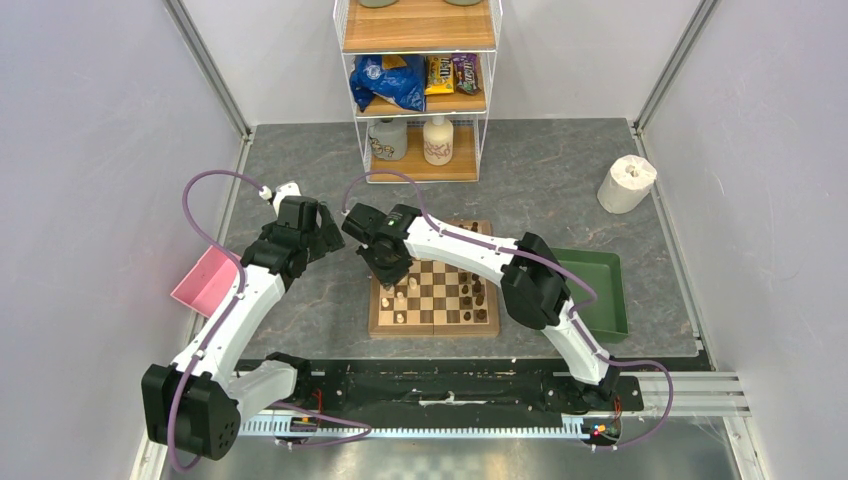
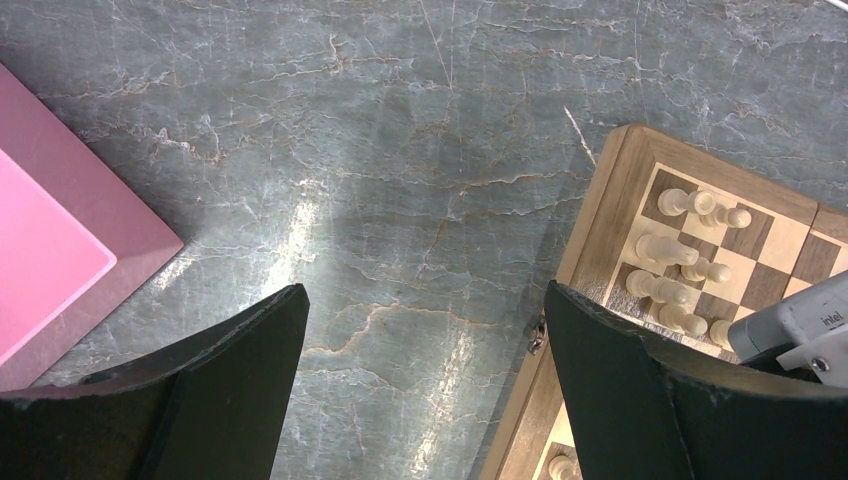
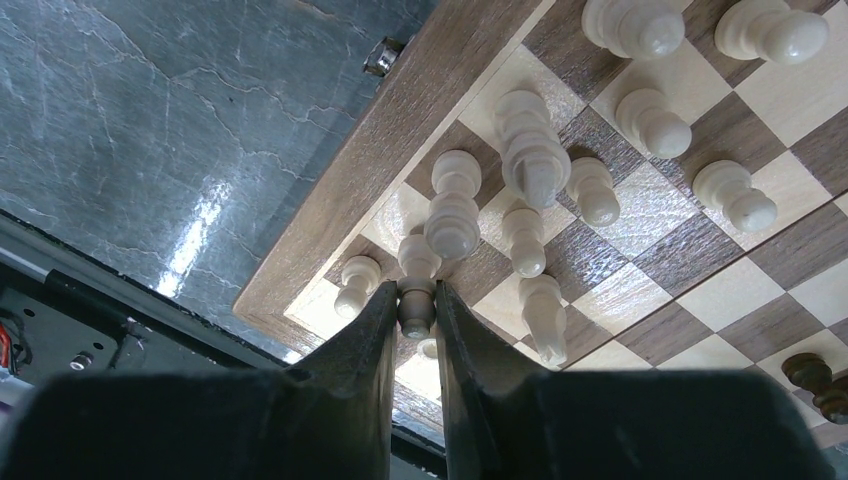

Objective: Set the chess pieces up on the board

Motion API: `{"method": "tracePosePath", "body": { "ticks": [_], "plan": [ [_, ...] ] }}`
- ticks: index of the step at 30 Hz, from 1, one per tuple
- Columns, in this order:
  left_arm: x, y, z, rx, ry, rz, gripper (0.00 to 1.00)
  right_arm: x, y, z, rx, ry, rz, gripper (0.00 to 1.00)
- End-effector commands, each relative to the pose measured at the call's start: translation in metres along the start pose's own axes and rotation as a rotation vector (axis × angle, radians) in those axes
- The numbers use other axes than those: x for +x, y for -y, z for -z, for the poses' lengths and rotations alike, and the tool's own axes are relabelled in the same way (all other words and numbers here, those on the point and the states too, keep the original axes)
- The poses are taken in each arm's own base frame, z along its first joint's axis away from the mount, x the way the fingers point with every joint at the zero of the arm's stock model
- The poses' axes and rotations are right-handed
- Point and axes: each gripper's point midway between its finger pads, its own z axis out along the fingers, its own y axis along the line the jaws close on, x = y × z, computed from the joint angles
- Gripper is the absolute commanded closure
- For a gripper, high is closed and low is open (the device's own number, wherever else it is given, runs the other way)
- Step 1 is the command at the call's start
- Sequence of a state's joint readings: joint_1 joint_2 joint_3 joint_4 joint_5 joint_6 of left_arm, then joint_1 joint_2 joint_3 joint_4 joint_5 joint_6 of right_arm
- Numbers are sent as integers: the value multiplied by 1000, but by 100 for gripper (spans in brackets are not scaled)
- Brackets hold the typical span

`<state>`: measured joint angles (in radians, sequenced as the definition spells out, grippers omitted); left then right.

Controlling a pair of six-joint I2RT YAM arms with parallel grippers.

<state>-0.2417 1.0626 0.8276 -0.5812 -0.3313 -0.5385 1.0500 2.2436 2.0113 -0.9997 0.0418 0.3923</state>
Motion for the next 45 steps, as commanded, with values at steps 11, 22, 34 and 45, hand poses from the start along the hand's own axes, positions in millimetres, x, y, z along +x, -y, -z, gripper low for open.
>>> {"method": "tracePosePath", "body": {
  "ticks": [11,22,34,45],
  "plan": [
    [-8,2,3,12,39,48,5,-16,-9,-2,-23,42,9,70],
    [-10,1,4,10,44,50,5,-34,-11,38,-42,135,-2,59],
    [-11,-2,7,-3,54,61,5,-25,-14,76,-73,206,-16,55],
    [-8,-17,11,-70,59,86,5,6,-47,43,-72,126,53,56]
  ]
}}
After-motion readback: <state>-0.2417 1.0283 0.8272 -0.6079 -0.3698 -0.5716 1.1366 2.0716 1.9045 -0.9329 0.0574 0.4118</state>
